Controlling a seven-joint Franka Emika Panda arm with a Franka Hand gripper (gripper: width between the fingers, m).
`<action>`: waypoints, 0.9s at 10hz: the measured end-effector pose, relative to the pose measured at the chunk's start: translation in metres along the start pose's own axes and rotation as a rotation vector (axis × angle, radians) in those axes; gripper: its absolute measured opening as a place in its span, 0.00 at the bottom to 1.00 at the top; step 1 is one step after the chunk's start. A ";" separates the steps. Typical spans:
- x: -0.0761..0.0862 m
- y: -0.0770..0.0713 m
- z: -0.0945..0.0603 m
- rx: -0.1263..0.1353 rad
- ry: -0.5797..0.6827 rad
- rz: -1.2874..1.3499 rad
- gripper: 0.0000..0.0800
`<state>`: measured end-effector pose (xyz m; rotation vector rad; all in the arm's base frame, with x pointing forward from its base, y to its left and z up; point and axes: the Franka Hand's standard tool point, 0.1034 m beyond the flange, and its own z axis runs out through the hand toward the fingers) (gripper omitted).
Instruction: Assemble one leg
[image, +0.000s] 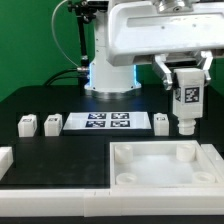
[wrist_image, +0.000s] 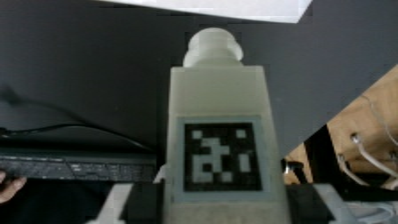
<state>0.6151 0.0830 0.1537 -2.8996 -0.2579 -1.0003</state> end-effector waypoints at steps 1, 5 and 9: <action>0.004 0.000 -0.001 -0.001 0.011 -0.001 0.36; 0.010 -0.007 0.029 0.016 -0.015 0.016 0.36; -0.014 -0.023 0.059 0.034 -0.042 0.029 0.36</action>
Offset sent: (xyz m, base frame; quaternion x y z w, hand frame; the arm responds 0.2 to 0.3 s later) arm 0.0352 0.0188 -0.0133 0.0047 -0.0401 0.0116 0.9991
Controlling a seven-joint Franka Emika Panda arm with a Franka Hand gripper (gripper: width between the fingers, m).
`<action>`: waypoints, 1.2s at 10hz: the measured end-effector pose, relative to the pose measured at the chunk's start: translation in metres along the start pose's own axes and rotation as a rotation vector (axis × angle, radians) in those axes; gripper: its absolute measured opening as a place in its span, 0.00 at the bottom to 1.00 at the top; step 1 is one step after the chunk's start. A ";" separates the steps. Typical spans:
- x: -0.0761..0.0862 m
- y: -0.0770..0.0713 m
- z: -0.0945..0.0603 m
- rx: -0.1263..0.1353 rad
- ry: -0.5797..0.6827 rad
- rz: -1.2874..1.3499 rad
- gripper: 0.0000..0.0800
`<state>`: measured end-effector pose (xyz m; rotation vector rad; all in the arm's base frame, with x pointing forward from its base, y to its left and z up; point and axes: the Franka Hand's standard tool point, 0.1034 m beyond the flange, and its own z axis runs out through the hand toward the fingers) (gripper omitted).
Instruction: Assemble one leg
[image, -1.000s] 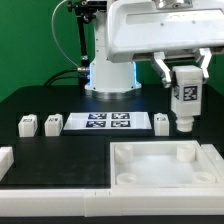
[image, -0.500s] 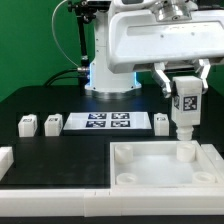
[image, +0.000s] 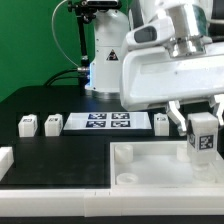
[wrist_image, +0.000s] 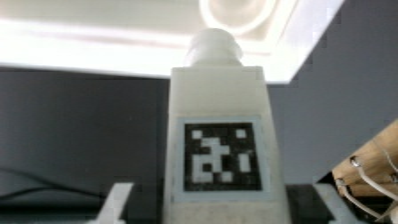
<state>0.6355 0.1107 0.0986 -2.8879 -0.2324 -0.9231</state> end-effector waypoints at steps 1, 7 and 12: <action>-0.001 -0.003 0.000 0.004 -0.001 -0.003 0.36; -0.009 -0.001 0.006 0.003 -0.018 0.001 0.37; -0.012 -0.002 0.013 0.000 0.008 0.006 0.37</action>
Offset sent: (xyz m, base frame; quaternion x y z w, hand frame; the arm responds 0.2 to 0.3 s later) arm 0.0008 0.0020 -0.0090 -0.0012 -0.0042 0.0059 1.0000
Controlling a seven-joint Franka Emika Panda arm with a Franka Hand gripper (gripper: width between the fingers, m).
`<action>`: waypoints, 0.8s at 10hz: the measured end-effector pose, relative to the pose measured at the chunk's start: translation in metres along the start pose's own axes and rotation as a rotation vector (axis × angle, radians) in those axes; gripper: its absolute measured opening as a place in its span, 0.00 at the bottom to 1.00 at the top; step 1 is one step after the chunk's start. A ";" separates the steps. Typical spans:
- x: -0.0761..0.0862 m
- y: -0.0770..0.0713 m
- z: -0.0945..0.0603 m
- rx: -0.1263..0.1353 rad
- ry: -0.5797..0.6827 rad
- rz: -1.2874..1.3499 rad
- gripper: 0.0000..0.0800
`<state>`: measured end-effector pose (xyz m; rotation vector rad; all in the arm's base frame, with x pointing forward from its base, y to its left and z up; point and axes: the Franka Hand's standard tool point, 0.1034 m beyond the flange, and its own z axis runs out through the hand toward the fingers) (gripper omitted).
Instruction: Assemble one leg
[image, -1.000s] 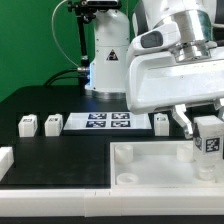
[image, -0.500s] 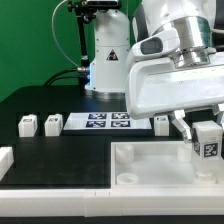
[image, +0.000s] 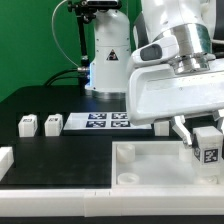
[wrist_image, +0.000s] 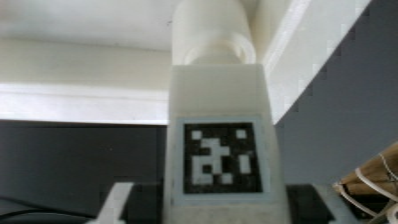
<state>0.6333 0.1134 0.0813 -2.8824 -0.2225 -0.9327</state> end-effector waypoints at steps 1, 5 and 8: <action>-0.001 0.000 0.001 0.000 -0.003 0.000 0.37; -0.002 0.000 0.001 0.001 -0.006 0.000 0.77; -0.003 0.000 0.002 0.001 -0.007 0.001 0.81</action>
Offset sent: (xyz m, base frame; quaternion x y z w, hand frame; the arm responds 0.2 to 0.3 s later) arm 0.0000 0.0000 0.0000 0.0000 0.0000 0.0000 1.0000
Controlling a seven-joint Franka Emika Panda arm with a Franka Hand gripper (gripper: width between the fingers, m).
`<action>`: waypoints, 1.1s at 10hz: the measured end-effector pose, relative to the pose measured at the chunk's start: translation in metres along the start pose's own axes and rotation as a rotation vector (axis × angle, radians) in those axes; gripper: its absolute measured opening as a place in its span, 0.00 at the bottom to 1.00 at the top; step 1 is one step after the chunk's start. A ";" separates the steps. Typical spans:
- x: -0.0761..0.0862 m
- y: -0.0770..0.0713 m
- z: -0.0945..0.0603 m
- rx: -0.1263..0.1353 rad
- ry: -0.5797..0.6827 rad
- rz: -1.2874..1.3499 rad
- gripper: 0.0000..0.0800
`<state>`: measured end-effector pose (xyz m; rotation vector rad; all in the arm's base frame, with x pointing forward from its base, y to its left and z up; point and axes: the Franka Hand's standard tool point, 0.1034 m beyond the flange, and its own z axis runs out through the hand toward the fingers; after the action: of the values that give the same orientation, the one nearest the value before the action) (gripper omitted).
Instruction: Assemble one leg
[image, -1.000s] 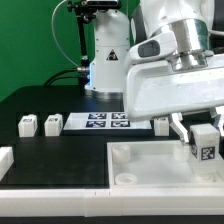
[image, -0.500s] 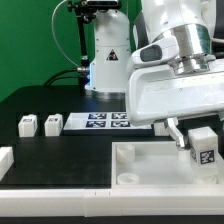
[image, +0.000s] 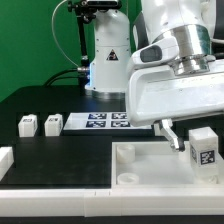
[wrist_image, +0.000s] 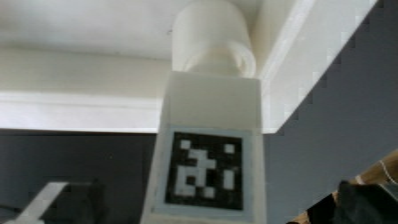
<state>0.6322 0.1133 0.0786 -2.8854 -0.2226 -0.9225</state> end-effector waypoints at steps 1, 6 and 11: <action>0.000 0.000 0.000 0.000 0.000 0.000 0.81; 0.006 0.017 -0.002 -0.003 -0.073 0.013 0.81; 0.022 -0.009 0.000 0.108 -0.632 0.075 0.81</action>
Offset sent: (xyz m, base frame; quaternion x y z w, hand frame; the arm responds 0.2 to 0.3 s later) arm 0.0092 -0.0125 0.0117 0.0026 -0.1139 -0.0024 0.9935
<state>0.6484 0.1244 0.0921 -2.9579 -0.1992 0.0383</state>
